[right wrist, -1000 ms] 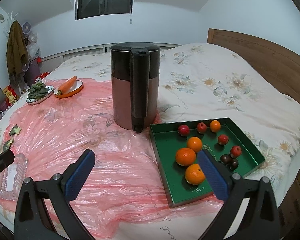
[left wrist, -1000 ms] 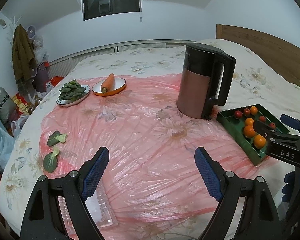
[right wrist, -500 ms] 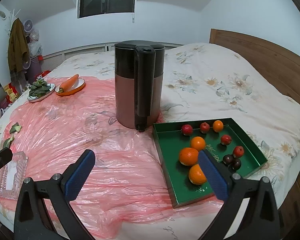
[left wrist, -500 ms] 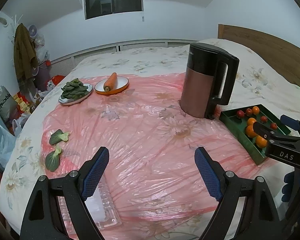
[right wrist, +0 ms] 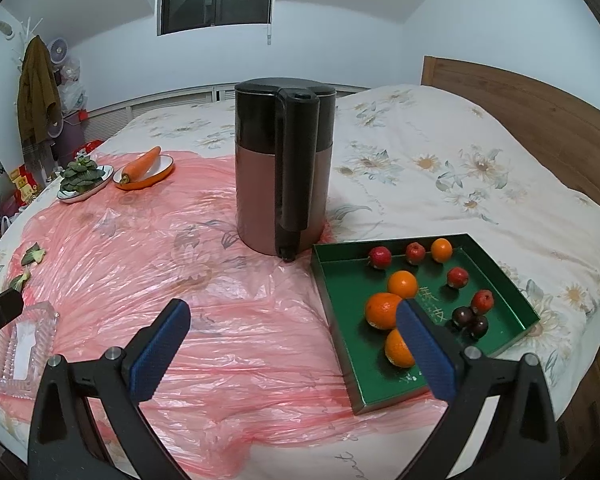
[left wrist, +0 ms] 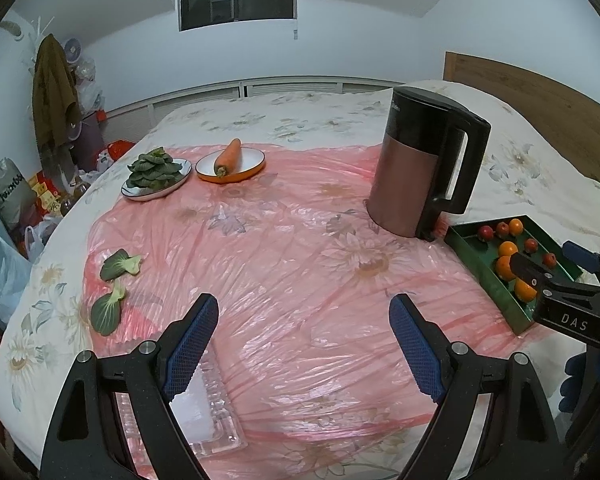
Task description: Organize fruits
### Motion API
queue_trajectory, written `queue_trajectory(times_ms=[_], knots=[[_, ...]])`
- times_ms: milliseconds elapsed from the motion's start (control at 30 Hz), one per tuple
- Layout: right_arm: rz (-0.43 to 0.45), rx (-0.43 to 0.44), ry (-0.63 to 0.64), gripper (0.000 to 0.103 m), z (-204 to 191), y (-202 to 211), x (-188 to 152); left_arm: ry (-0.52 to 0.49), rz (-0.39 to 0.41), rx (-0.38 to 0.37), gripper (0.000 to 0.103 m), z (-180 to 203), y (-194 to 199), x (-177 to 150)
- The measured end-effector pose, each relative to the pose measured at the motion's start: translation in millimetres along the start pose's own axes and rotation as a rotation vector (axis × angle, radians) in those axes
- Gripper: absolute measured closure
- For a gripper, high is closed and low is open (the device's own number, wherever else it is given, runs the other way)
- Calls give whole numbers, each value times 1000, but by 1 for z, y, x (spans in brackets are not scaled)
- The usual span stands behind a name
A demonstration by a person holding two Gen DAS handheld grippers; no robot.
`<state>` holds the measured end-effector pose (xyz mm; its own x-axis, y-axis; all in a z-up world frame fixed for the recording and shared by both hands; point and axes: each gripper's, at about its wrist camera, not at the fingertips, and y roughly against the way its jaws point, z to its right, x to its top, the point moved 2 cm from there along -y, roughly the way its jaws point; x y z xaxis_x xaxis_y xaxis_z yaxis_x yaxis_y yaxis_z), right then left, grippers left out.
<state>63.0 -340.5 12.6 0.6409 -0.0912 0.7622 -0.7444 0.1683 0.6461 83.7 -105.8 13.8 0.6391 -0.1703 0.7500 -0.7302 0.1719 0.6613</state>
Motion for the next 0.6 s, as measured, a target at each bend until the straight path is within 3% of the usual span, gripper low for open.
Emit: queue_trajectory(times_ms=[600], knots=[[-17, 11, -34, 0, 1, -5, -9, 21, -1, 5, 19, -12, -2, 3]])
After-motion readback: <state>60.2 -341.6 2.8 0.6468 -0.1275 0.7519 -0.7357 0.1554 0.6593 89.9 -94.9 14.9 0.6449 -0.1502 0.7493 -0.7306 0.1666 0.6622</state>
